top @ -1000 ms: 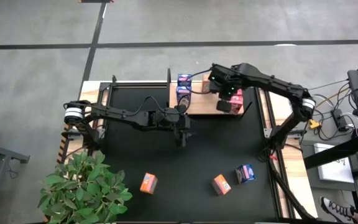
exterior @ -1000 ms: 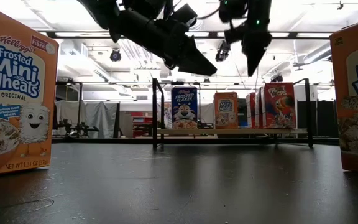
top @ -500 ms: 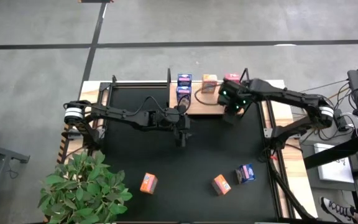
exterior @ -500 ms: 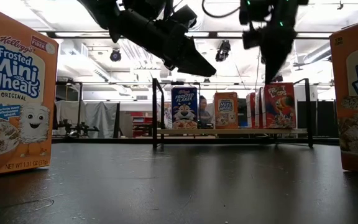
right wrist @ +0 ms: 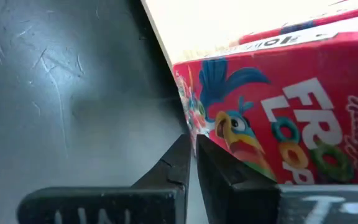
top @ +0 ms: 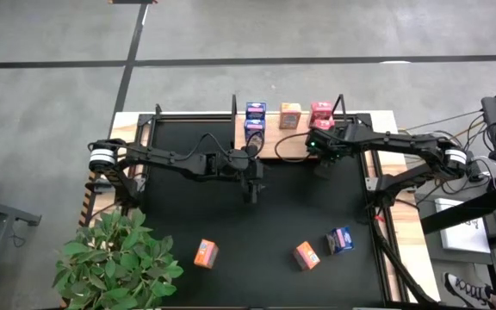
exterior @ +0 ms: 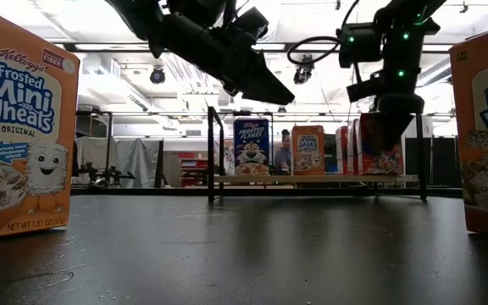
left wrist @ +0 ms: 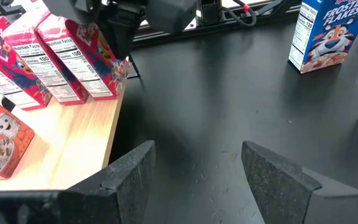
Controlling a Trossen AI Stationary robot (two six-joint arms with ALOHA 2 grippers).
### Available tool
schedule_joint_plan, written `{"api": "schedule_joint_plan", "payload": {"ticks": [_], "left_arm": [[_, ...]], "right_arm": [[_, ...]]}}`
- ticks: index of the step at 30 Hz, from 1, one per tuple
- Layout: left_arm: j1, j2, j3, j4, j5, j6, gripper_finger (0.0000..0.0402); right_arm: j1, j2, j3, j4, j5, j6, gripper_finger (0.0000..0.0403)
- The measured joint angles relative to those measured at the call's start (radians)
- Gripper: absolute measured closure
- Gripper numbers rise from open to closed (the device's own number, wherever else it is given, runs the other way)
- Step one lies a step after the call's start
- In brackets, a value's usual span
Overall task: Stack cereal on shelf
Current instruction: Put the red cereal box on the shelf aligned with the other red cereal box
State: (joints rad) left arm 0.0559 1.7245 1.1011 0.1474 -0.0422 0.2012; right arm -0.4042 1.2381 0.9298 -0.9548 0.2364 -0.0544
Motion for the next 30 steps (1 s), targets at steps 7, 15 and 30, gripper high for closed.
{"api": "schedule_joint_plan", "payload": {"ticks": [7, 15, 30], "left_arm": [[0.000, 0.000, 0.000, 0.000, 0.000, 0.000, 0.0178], [0.000, 0.000, 0.000, 0.000, 0.000, 0.000, 0.0178], [0.000, 0.000, 0.000, 0.000, 0.000, 0.000, 0.0178]], "right_arm": [[0.000, 0.000, 0.004, -0.008, 0.002, -0.035, 0.0385], [0.000, 0.000, 0.004, -0.014, 0.029, -0.059, 0.0385], [0.000, 0.000, 0.003, -0.011, 0.055, -0.066, 0.0385]]}}
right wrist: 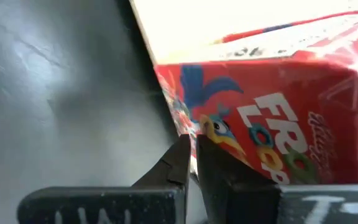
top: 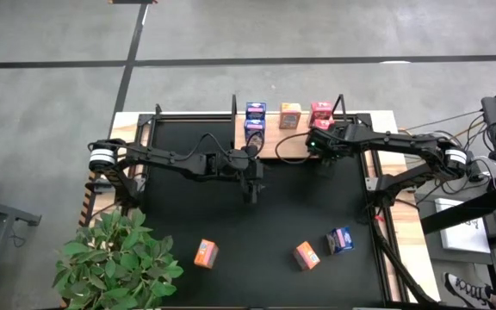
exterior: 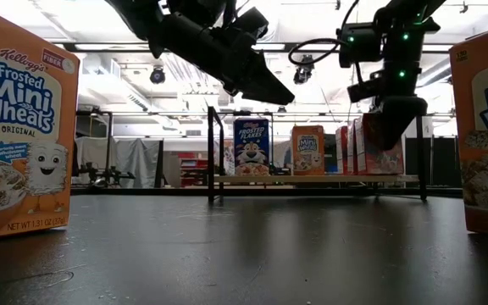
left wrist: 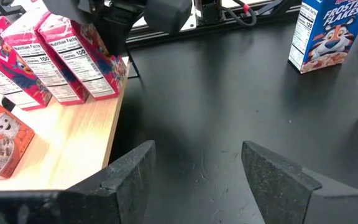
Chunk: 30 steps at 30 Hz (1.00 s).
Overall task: Stack cereal on shelf
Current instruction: Put the red cereal box on the shelf aligned with the other red cereal box, then put the right orange cereal box on the shelf aligned with the other orange cereal box
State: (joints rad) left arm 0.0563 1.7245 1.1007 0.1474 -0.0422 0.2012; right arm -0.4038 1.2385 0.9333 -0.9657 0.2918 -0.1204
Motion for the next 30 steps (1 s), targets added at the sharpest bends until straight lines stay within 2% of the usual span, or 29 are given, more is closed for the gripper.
{"api": "schedule_joint_plan", "payload": {"ticks": [6, 9, 13, 16, 22, 30], "left_arm": [[0.000, 0.000, 0.000, 0.000, 0.000, 0.000, 0.0178], [0.000, 0.000, 0.000, 0.000, 0.000, 0.000, 0.0178], [0.000, 0.000, 0.000, 0.000, 0.000, 0.000, 0.0178], [0.000, 0.000, 0.000, 0.000, 0.000, 0.000, 0.0178], [0.000, 0.000, 0.000, 0.000, 0.000, 0.000, 0.0178], [0.000, 0.000, 0.000, 0.000, 0.000, 0.000, 0.0178]], "right_arm": [[0.000, 0.000, 0.015, 0.018, -0.040, 0.032, 0.0385], [0.000, 0.000, 0.052, 0.000, -0.096, 0.039, 0.0385], [0.000, 0.000, 0.162, -0.037, -0.185, 0.060, 0.0385], [-0.008, 0.000, 0.272, -0.066, -0.194, 0.083, 0.0385], [-0.113, 0.000, 0.421, -0.091, -0.187, 0.124, 0.0385], [-0.308, 0.009, 0.360, -0.057, -0.180, 0.085, 0.0385]]}}
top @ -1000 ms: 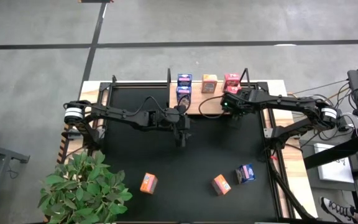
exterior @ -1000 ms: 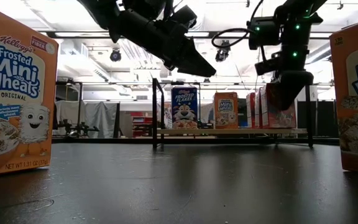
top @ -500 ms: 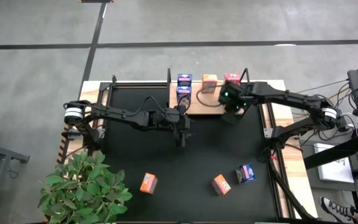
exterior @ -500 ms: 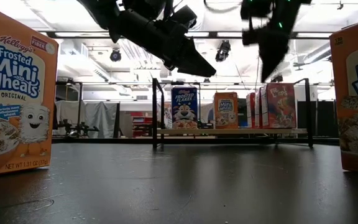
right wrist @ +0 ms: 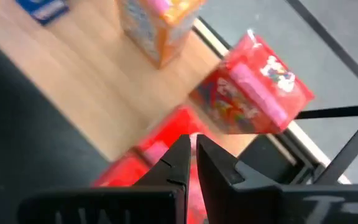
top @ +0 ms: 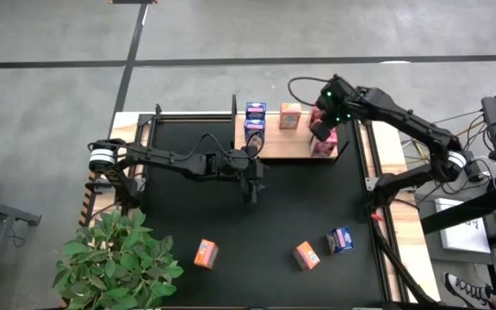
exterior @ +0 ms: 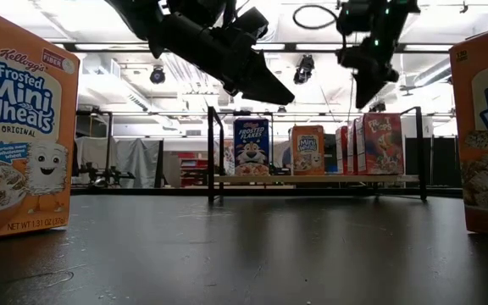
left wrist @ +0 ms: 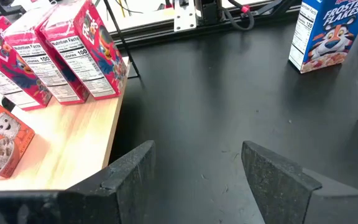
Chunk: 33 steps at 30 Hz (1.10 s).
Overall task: Stack cereal on shelf
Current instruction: Put the right orange cereal box on the shelf aligned with the other orange cereal box
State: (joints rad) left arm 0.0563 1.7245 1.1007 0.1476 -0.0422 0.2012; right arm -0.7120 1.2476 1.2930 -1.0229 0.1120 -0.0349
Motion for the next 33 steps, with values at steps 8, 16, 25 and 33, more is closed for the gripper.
{"api": "schedule_joint_plan", "payload": {"ticks": [8, 16, 25, 33], "left_arm": [[0.000, 0.000, 0.000, -0.004, 0.000, 0.000, 0.0178], [-0.003, -0.005, 0.000, -0.061, 0.000, -0.015, 0.0178], [-0.060, -0.007, 0.000, -0.061, 0.006, -0.060, 0.0178], [-0.108, -0.008, 0.024, -0.058, 0.006, -0.088, 0.0178]], "right_arm": [[-0.002, -0.028, -0.016, 0.168, -0.020, -0.122, 0.0385], [0.144, -0.106, -0.011, 0.186, -0.203, -0.066, 0.0385], [0.554, -0.186, -0.055, 0.152, -0.236, 0.205, 0.0385], [0.952, -0.124, -0.059, 0.152, -0.198, 0.568, 0.0385]]}}
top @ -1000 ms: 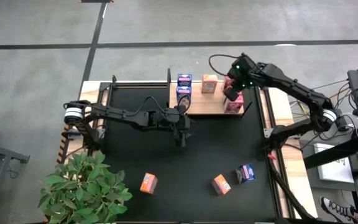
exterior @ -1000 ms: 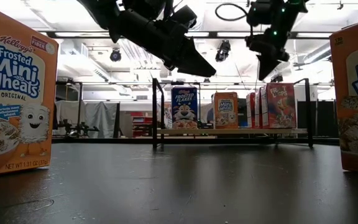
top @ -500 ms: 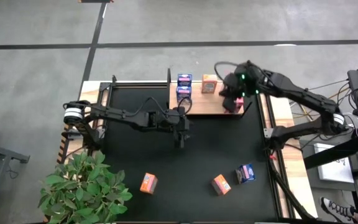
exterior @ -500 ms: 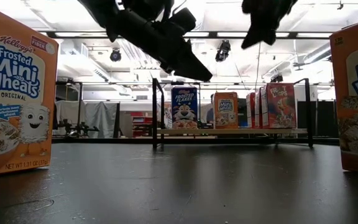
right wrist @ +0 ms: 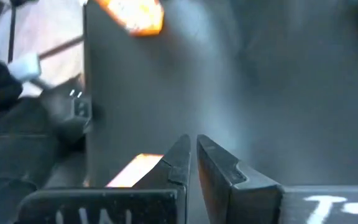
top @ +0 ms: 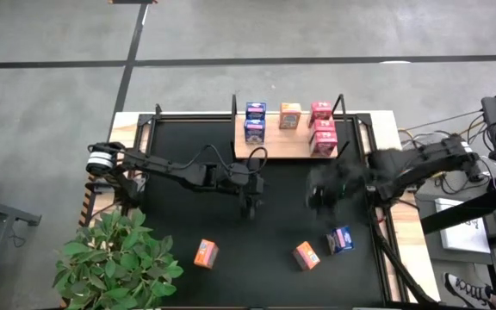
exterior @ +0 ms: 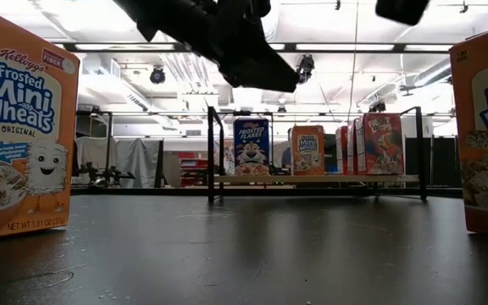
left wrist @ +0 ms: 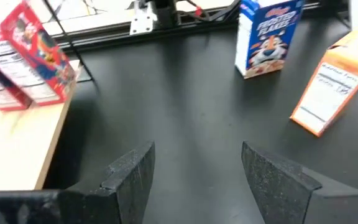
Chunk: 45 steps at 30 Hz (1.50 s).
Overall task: Stack cereal on shelf
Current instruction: Put the right orange cereal box on the shelf aligned with the other orange cereal box
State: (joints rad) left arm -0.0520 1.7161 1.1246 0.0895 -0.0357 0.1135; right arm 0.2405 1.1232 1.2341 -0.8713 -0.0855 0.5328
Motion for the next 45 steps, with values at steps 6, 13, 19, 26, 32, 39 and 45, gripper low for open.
{"api": "schedule_joint_plan", "payload": {"ticks": [6, 13, 19, 26, 32, 39, 45], "left_arm": [[-0.010, 0.000, 0.020, -0.010, 0.001, 0.007, 0.0178], [-0.010, 0.000, 0.064, -0.104, 0.000, 0.043, 0.0178], [-0.010, 0.000, 0.087, -0.151, 0.001, 0.080, 0.0178], [-0.010, 0.000, 0.087, -0.162, 0.001, 0.095, 0.0178], [-0.010, 0.000, 0.086, -0.169, 0.001, 0.115, 0.0178], [-0.009, 0.000, 0.086, -0.169, 0.001, 0.137, 0.0178], [-0.009, 0.000, 0.086, -0.169, -0.002, 0.140, 0.0178]], "right_arm": [[0.191, 0.150, 0.048, -0.039, 0.041, 0.222, 0.0385], [0.300, 0.312, 0.167, -0.266, 0.033, 0.546, 0.0385], [0.349, 0.417, 0.292, -0.353, 0.028, 0.717, 0.0385], [0.349, 0.517, 0.376, -0.354, 0.032, 0.781, 0.0356], [0.349, 0.556, 0.409, -0.386, 0.029, 0.826, 0.0258], [0.348, 0.581, 0.416, -0.405, 0.034, 0.857, 0.0143], [0.348, 0.644, 0.415, -0.405, 0.035, 0.852, 0.0105]]}}
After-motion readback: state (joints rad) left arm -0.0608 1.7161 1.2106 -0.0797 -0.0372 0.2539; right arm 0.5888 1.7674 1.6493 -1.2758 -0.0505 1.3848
